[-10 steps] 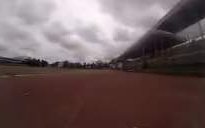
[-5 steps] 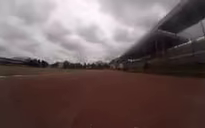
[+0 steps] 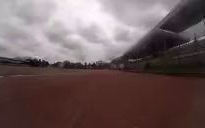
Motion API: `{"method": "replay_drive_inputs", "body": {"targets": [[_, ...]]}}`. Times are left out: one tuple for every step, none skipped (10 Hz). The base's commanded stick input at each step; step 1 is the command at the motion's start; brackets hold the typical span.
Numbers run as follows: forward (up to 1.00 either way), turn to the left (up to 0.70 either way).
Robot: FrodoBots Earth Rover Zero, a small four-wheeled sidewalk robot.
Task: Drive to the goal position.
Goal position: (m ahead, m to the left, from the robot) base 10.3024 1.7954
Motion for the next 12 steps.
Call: {"method": "replay_drive_inputs", "body": {"targets": [[0.70, 0.00], [0.70, 0.00], [0.70, 0.00], [0.70, 0.00], [0.70, 0.00], [0.70, 0.00], [0.70, 0.00], [0.70, 0.00], [0.70, 0.00], [0.70, 0.00], [0.70, 0.00], [0.70, 0.00]]}}
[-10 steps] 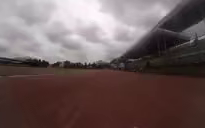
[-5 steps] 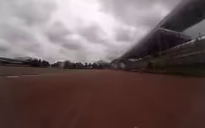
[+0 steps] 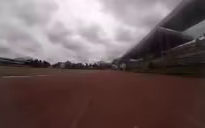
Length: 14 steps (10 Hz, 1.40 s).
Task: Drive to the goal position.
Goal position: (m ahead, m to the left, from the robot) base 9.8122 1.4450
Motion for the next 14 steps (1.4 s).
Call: {"method": "replay_drive_inputs", "body": {"targets": [[0.70, 0.00], [0.70, 0.00], [0.70, 0.00], [0.70, 0.00], [0.70, 0.00], [0.70, 0.00], [0.70, 0.00], [0.70, -0.01], [0.70, -0.02], [0.70, -0.03], [0.70, -0.04], [0.70, -0.35], [0.70, -0.35], [0.70, -0.23]]}}
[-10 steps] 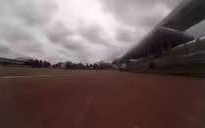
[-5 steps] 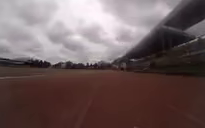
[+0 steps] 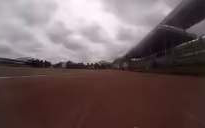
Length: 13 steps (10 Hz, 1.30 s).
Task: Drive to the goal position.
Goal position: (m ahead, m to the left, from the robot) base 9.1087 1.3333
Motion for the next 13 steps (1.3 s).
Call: {"method": "replay_drive_inputs", "body": {"targets": [[0.70, -0.05], [0.70, 0.00], [0.70, 0.00], [0.70, 0.00], [0.70, 0.00], [0.70, 0.00], [0.70, 0.00], [0.70, 0.00], [0.70, 0.00], [0.70, 0.00], [0.70, 0.00], [0.70, 0.00], [0.70, 0.00]]}}
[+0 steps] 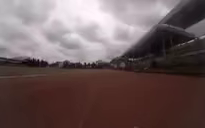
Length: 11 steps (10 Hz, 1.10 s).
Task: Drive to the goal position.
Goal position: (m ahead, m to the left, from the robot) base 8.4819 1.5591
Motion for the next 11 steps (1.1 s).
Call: {"method": "replay_drive_inputs", "body": {"targets": [[0.70, 0.00], [0.70, 0.00], [0.70, 0.00], [0.70, 0.00], [0.70, 0.00], [0.70, 0.00], [0.70, 0.00], [0.70, 0.00], [0.70, 0.00], [0.70, 0.00], [0.70, 0.00]]}}
